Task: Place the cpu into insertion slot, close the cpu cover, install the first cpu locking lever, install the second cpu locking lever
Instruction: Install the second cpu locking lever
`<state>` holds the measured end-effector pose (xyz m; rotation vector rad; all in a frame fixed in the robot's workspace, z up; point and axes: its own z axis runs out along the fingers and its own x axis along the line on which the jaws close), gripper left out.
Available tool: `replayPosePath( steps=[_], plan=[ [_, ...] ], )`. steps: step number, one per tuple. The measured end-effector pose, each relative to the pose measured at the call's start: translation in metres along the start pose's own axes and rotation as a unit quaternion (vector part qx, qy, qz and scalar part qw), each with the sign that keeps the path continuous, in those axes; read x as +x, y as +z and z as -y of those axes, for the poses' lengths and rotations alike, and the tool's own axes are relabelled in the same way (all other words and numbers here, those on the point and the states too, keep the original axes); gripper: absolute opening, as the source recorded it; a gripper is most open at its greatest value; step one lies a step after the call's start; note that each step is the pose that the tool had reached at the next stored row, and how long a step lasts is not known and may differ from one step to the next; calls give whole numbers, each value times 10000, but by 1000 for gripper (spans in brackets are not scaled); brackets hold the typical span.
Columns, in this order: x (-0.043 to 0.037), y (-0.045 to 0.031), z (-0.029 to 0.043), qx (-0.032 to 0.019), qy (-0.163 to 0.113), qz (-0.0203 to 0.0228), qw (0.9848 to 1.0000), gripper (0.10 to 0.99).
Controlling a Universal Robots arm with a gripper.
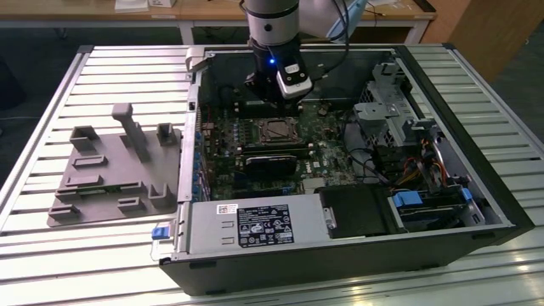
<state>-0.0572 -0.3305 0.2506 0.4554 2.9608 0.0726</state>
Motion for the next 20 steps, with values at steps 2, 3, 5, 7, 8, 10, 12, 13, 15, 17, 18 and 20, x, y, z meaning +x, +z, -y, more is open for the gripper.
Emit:
replayPosePath(
  steps=[2, 3, 5, 7, 8, 10, 12, 13, 15, 17, 18, 20],
  plan=[
    [-10, -1, 32, 1, 1, 0, 10000, 102],
    [-17, -2, 53, 0, 1, 0, 10000, 102],
    [-31, -2, 99, -1, 0, 0, 10000, 102],
    [-54, -5, 171, 0, 0, 0, 10000, 102],
    [-61, -5, 193, 0, 0, 0, 10000, 102],
    [-72, -6, 229, 0, 1, 0, 10000, 102],
    [-80, -6, 253, 0, 0, -1, 10000, 102],
    [-83, -6, 264, 1, 1, -2, 10000, 102],
    [-88, -5, 277, 3, 0, -8, 10000, 102],
    [-89, 1, 285, 15, 1, -46, 10000, 102],
    [-90, 5, 289, 32, 3, -95, 9999, 102],
    [-93, 10, 296, 77, 5, -219, 9997, 102]
  ],
)
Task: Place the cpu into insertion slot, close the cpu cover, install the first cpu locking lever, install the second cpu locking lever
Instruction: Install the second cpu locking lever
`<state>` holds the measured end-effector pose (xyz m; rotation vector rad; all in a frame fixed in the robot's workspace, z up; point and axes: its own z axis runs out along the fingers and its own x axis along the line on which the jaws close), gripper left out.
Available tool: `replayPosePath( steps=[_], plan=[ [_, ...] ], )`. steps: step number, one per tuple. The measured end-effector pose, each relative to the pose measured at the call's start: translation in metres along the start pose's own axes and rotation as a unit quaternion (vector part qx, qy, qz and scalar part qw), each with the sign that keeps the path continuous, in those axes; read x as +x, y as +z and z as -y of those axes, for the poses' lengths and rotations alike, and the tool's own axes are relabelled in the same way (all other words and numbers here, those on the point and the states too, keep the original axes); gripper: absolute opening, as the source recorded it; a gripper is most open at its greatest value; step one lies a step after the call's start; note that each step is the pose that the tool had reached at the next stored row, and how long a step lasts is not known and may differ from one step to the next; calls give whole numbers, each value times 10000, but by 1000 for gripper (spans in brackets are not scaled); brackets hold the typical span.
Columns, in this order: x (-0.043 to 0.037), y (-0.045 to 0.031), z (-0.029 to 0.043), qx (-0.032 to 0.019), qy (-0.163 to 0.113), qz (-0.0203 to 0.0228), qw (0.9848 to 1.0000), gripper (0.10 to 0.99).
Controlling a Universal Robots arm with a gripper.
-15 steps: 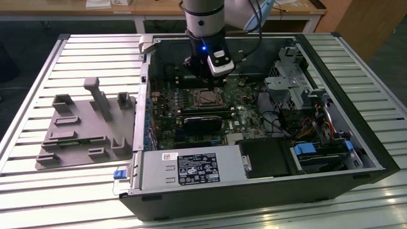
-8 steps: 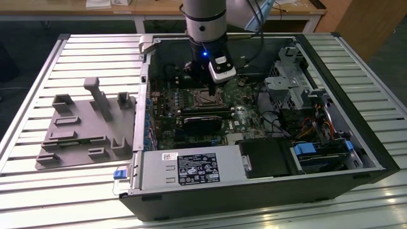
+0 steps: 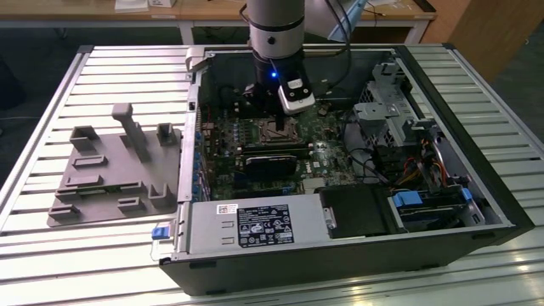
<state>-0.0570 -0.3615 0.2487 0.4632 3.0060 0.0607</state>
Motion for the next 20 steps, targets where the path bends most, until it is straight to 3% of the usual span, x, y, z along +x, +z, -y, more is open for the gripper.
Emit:
replayPosePath(
  steps=[2, 4, 8, 14, 20],
  plan=[
    [-3, 5, 8, 44, 3, -116, 9999, 102],
    [-8, 7, 23, 74, 3, -170, 9998, 102],
    [-11, 8, 32, 88, 2, -174, 9998, 102],
    [-14, 44, 67, 67, -226, -173, 9996, 102],
    [44, 109, 101, -9, -332, -192, 9993, 102]
  ],
)
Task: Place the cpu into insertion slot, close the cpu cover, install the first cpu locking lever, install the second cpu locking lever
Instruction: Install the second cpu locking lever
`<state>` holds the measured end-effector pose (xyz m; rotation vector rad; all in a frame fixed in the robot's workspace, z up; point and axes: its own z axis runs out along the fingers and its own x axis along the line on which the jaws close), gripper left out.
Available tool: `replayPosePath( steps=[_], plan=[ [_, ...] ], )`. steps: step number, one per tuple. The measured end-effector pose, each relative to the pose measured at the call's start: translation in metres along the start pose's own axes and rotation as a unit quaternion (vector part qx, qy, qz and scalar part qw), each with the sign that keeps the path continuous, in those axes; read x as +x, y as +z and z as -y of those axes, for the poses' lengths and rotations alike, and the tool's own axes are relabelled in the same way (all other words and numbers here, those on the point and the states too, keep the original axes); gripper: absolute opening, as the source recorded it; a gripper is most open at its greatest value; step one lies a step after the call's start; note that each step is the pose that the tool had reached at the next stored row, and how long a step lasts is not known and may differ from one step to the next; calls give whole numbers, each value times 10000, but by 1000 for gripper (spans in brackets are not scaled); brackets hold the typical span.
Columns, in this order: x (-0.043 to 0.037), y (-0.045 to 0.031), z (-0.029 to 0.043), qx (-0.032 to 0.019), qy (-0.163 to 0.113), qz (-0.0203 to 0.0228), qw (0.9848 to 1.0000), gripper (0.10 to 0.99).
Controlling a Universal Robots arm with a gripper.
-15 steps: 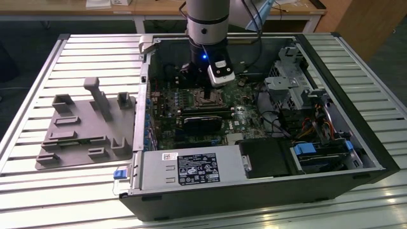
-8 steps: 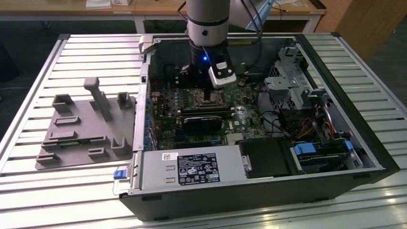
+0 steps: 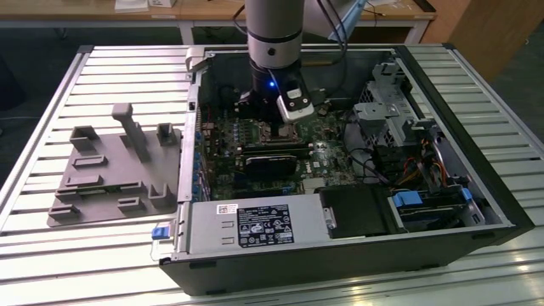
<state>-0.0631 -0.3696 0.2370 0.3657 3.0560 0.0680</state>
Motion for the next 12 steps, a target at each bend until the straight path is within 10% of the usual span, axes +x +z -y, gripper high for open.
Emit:
replayPosePath(
  steps=[12],
  plan=[
    [87, 109, 132, -219, -55, -51, 9997, 102]
  ],
)
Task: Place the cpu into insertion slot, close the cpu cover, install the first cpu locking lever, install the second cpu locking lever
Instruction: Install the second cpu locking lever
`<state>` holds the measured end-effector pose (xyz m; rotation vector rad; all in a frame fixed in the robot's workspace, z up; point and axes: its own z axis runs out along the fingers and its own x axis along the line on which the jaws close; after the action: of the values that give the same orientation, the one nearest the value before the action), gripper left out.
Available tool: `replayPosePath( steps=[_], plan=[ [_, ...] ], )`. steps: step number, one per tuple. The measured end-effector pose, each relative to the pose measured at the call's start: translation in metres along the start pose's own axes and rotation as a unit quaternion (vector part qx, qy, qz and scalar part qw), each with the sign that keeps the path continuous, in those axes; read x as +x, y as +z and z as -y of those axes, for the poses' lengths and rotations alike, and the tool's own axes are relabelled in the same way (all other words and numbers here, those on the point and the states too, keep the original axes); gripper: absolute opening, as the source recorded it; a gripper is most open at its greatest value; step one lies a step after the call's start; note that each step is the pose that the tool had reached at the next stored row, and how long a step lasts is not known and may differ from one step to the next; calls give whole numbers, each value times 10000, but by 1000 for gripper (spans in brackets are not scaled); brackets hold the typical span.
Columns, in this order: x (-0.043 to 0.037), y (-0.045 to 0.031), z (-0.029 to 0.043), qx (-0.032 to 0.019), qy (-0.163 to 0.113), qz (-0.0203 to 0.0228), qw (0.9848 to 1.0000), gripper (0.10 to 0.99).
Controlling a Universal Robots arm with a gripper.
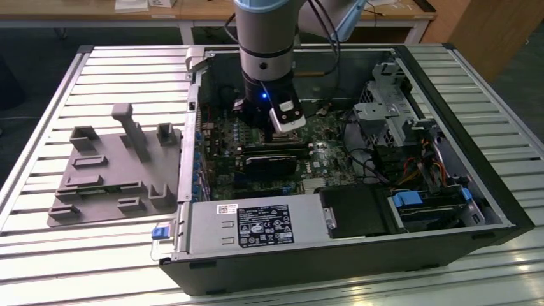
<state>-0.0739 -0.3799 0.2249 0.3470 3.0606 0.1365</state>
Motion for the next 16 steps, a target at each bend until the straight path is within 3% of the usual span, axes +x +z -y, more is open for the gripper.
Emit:
replayPosePath(
  steps=[11, 16],
  plan=[
    [33, 58, 103, -405, -20, -85, 9991, 102],
    [24, 81, 180, -512, -32, -89, 9986, 102]
  ],
)
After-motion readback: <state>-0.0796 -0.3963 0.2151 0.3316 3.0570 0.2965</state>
